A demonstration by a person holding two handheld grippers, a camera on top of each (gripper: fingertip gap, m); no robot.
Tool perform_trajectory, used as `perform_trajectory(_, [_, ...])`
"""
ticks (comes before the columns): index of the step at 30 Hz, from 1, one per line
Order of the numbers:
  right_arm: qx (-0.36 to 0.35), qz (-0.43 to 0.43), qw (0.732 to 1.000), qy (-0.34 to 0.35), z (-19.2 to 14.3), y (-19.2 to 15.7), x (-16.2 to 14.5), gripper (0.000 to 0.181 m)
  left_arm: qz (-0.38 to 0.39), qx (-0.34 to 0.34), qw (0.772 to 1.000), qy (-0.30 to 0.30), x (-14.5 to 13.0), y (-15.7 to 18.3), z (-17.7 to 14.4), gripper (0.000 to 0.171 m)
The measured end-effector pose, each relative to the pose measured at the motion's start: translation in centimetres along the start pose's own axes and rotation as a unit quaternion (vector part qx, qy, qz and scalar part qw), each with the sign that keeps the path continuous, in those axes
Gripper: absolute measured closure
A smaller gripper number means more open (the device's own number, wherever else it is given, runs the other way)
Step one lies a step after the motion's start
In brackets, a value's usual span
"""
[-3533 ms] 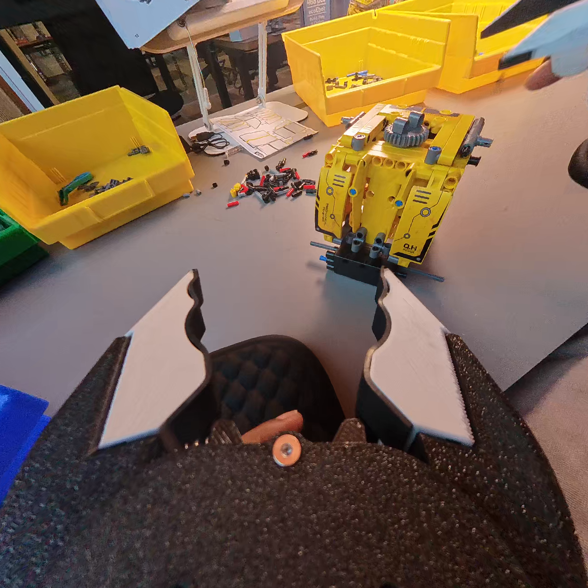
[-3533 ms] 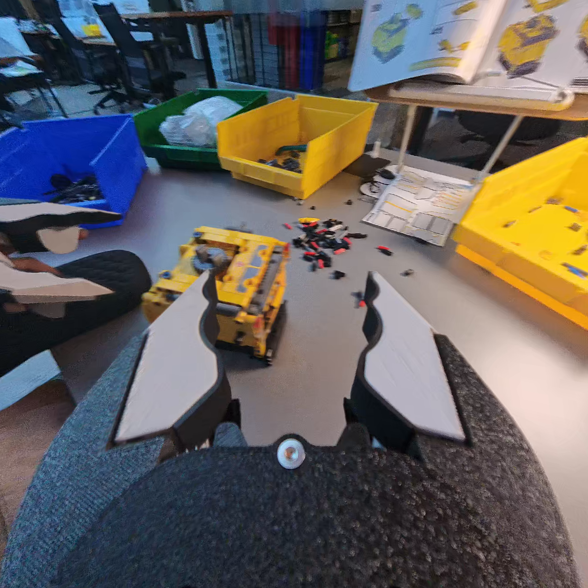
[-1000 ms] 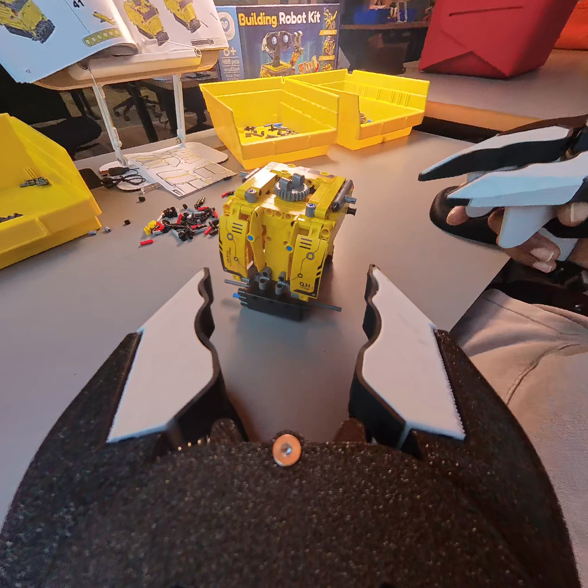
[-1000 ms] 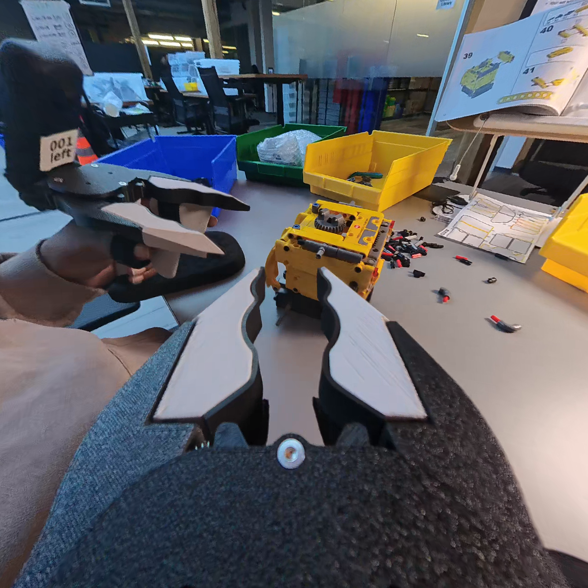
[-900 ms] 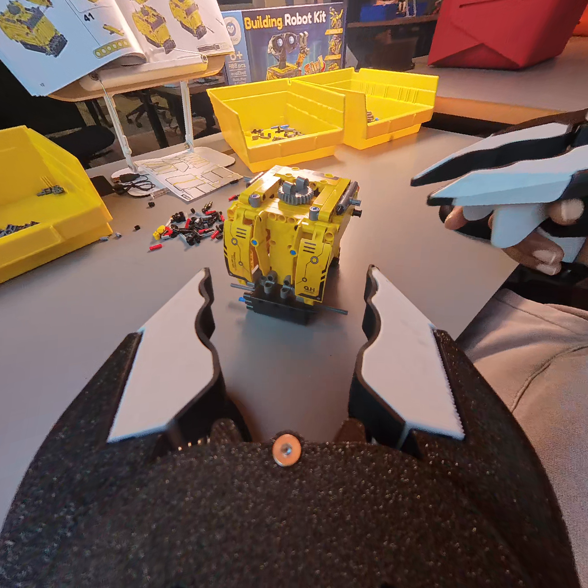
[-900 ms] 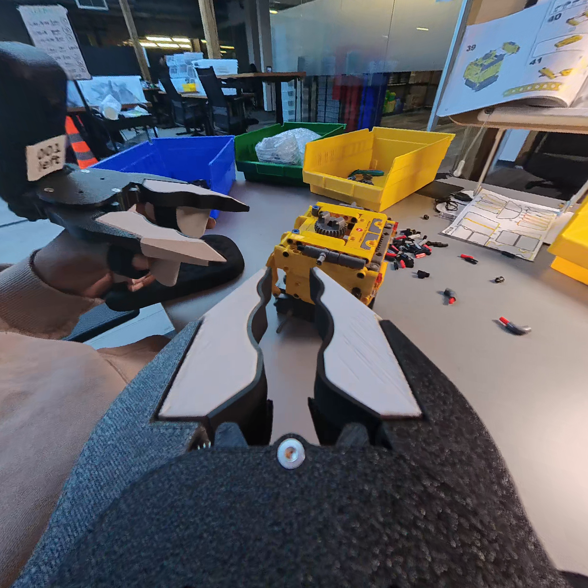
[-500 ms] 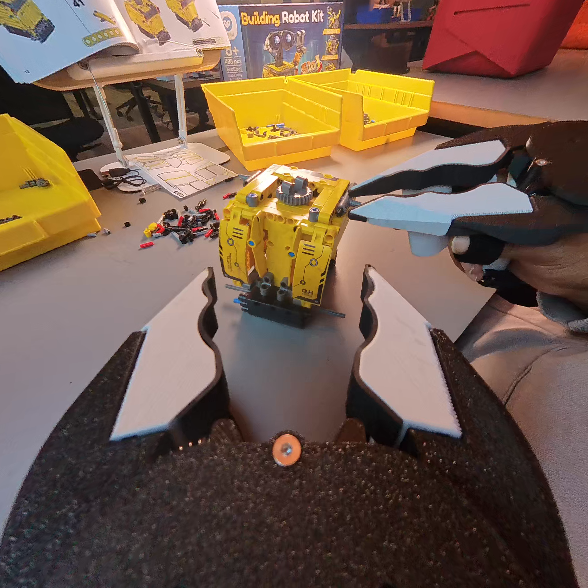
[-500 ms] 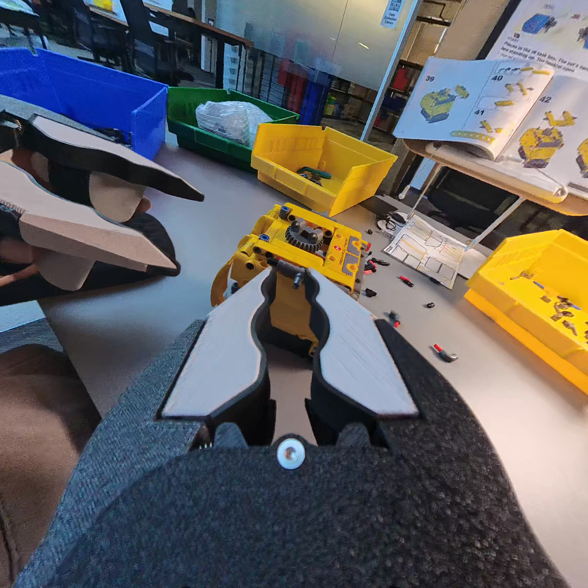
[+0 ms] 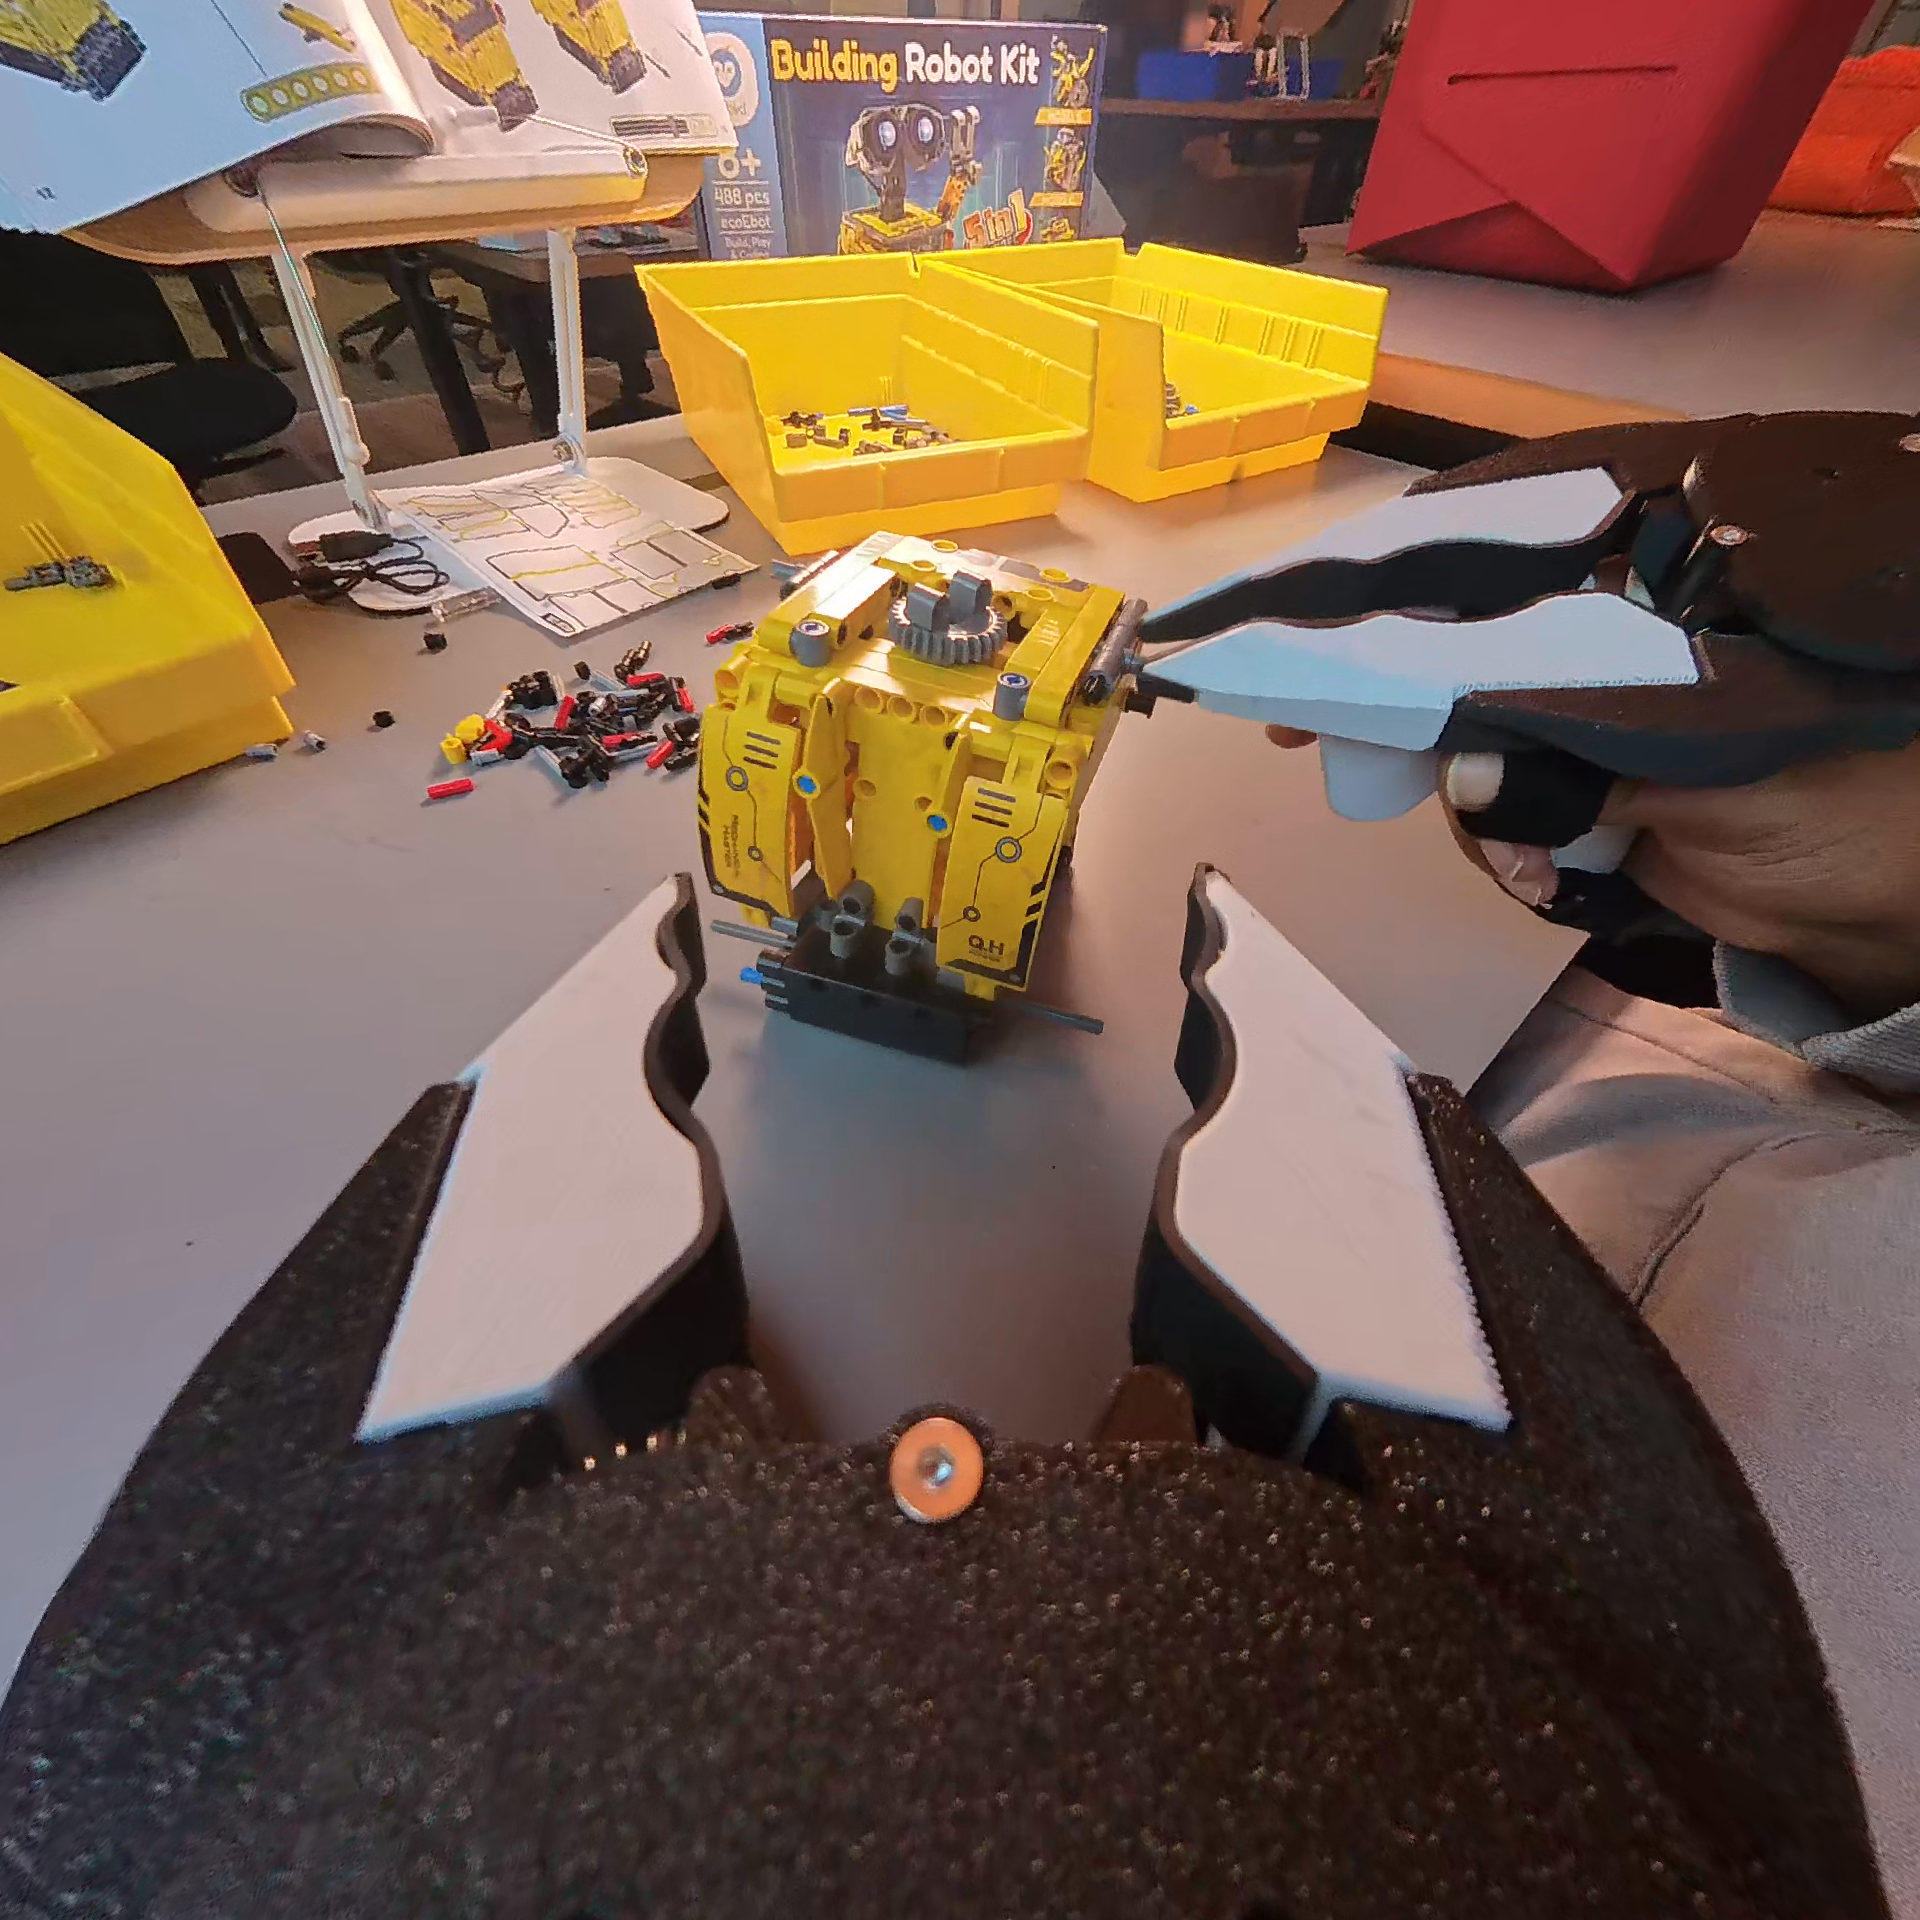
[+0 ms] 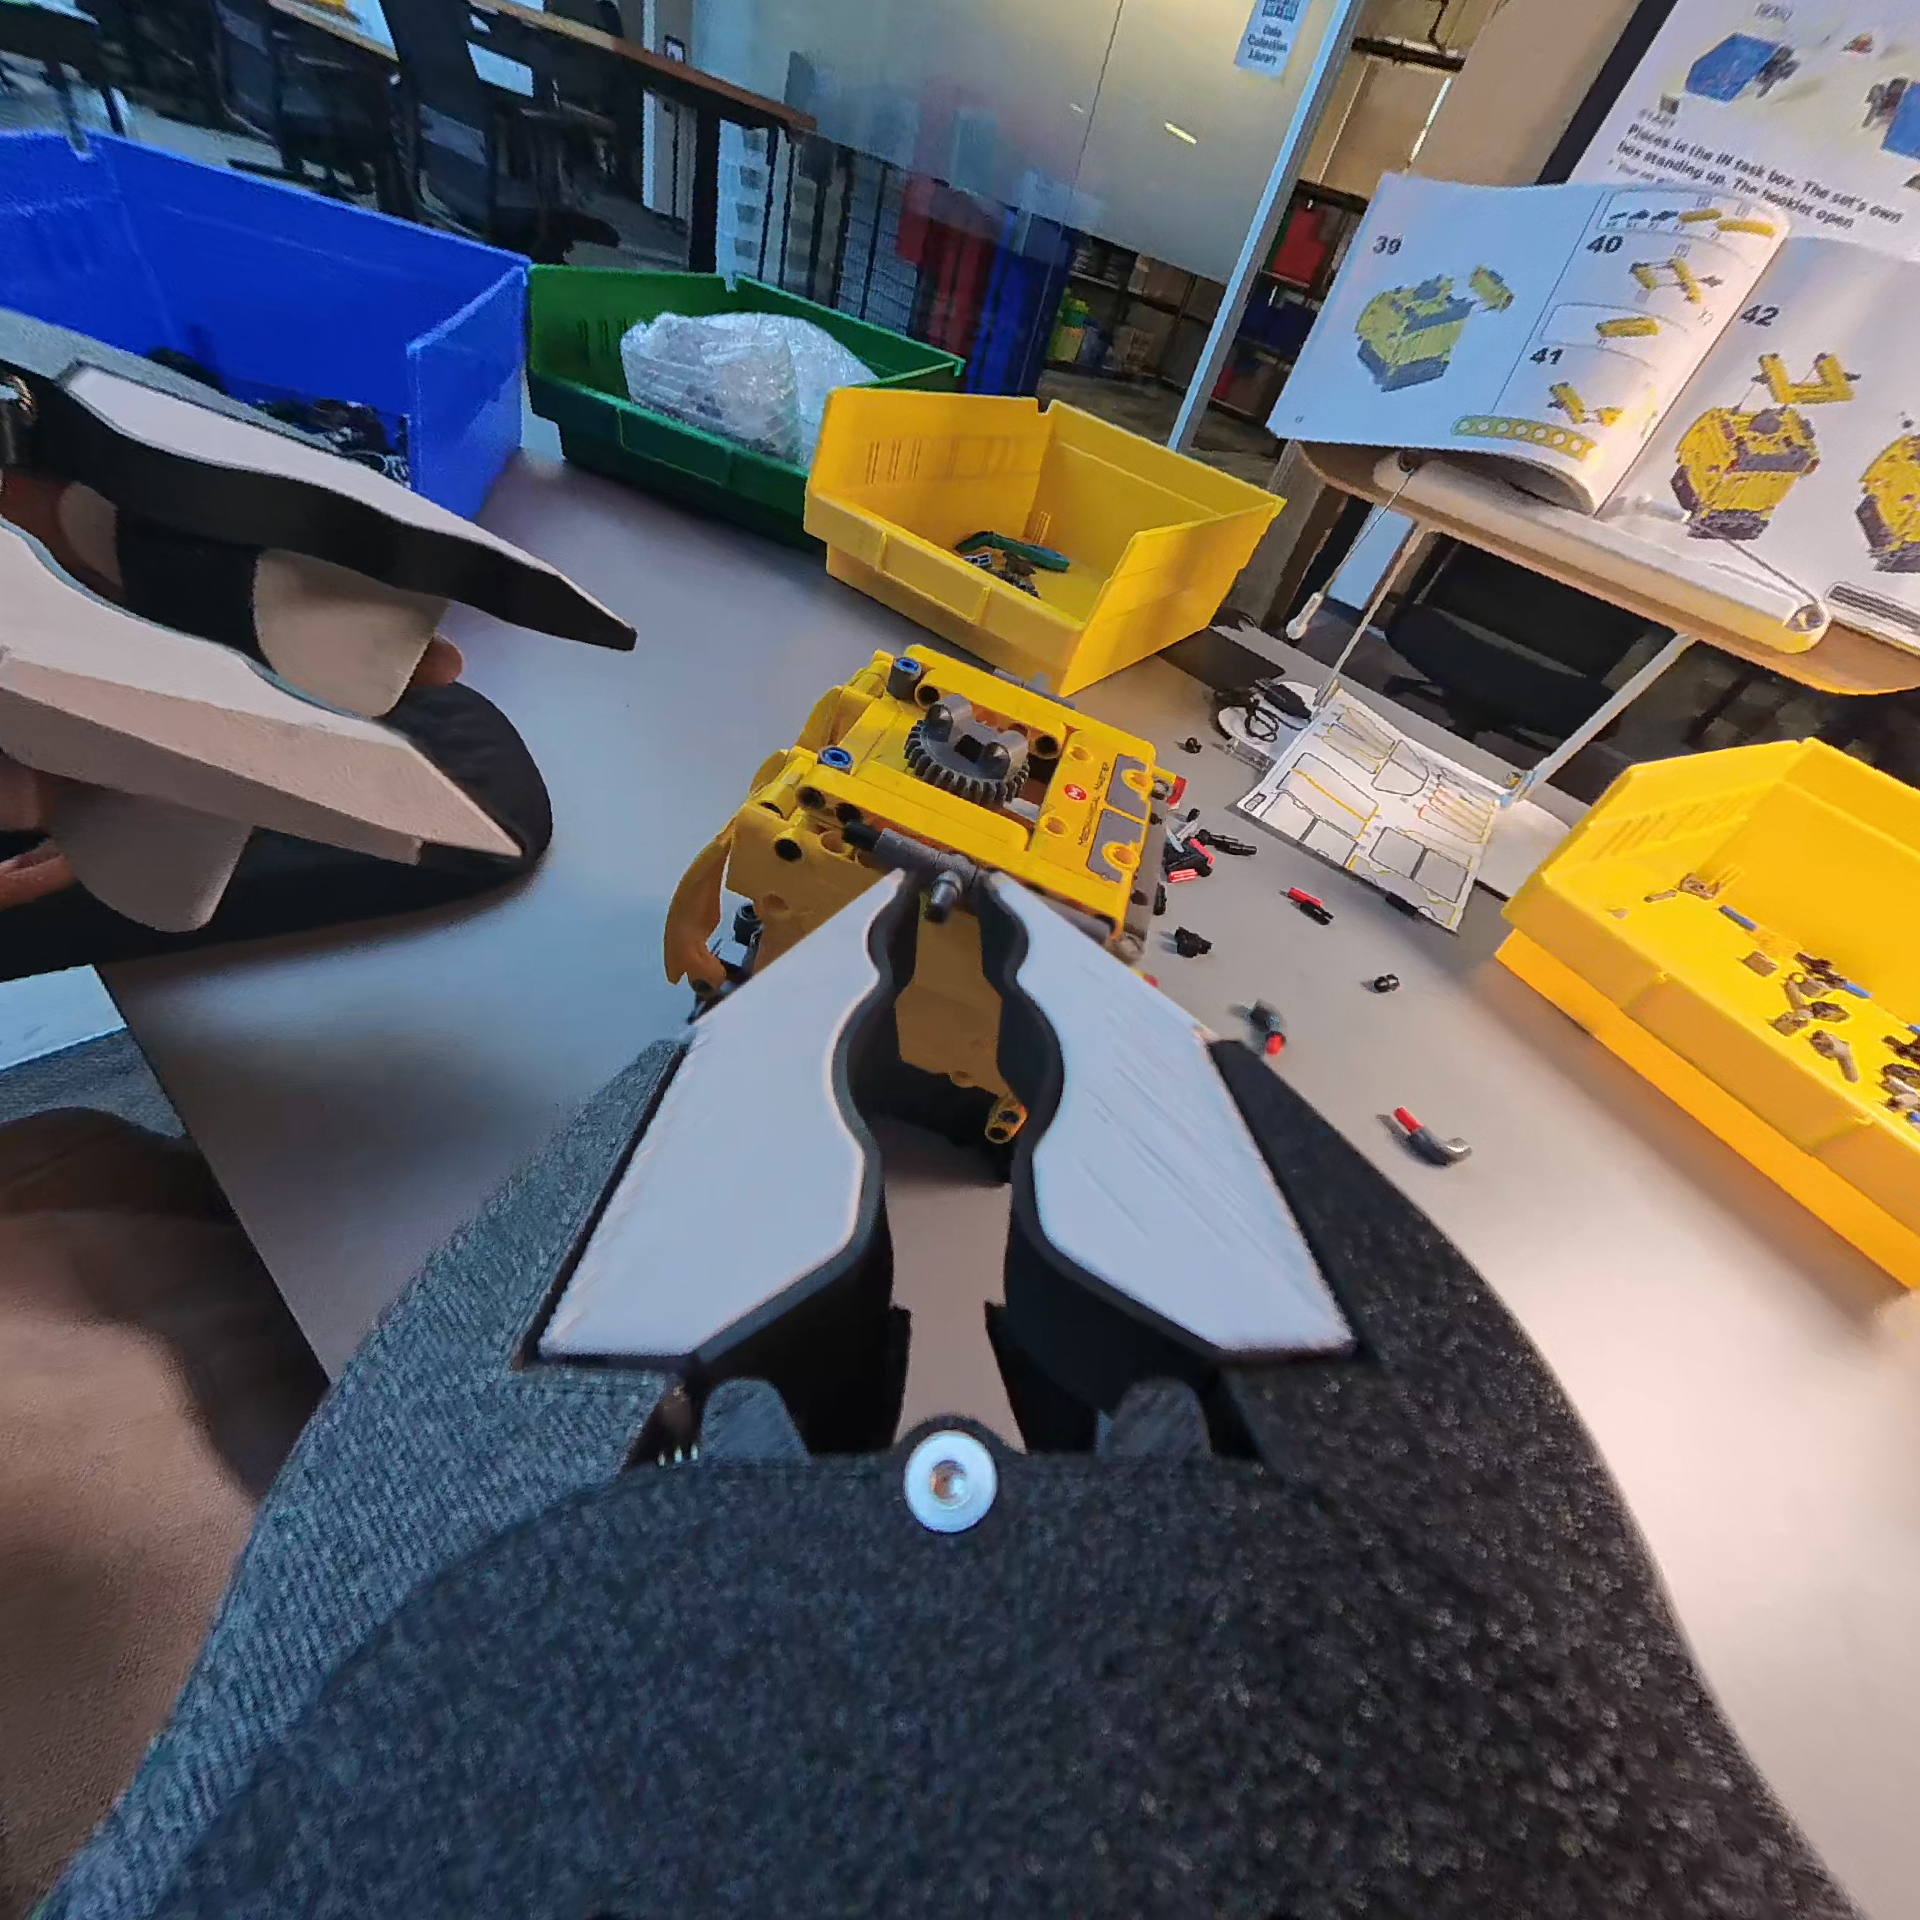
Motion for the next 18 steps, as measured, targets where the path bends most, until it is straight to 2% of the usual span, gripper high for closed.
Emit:
perform_trajectory(4, [-0.005,-0.005,1.000,-0.008,0.2,0.3,-0.6,0.178,0.011,-0.008,1.000,-0.010,0.0,0.3,0.3,0.076])
perform_trajectory(8, [-0.017,0.001,1.000,-0.013,-0.2,2.0,-1.2,0.179,0.036,-0.007,0.998,-0.047,0.4,0.4,1.9,0.060])
perform_trajectory(9, [-0.012,-0.004,1.000,-0.009,-0.4,2.1,-1.2,0.178,0.040,-0.005,0.998,-0.054,0.6,0.4,2.6,0.057])
perform_trajectory(11, [-0.015,-0.021,1.000,0.011,-0.9,1.9,-0.8,0.163,0.039,-0.009,0.997,-0.061,1.0,0.5,4.0,0.051])
perform_trajectory(14, [-0.002,-0.032,0.999,0.021,-0.9,1.1,-0.3,0.163,0.037,-0.018,0.996,-0.079,1.3,0.5,6.3,0.046])
perform_trajectory(17, [0.002,-0.018,1.000,0.014,-0.1,0.8,-0.3,0.164,0.041,-0.022,0.994,-0.097,1.3,0.5,7.7,0.053])
perform_trajectory(18, [0.002,-0.005,1.000,0.012,0.0,0.9,-0.3,0.166,0.044,-0.017,0.994,-0.098,1.3,0.5,7.8,0.062])
Point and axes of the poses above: each gripper's, where its closed fingertips meet, z out along the fingers, x out of its top, y = z × x across the jaws, the point moved 7 cm from there along -z, back along the fingers, and after that the axes turned 15 degrees about -y, right-handed, at the moved point
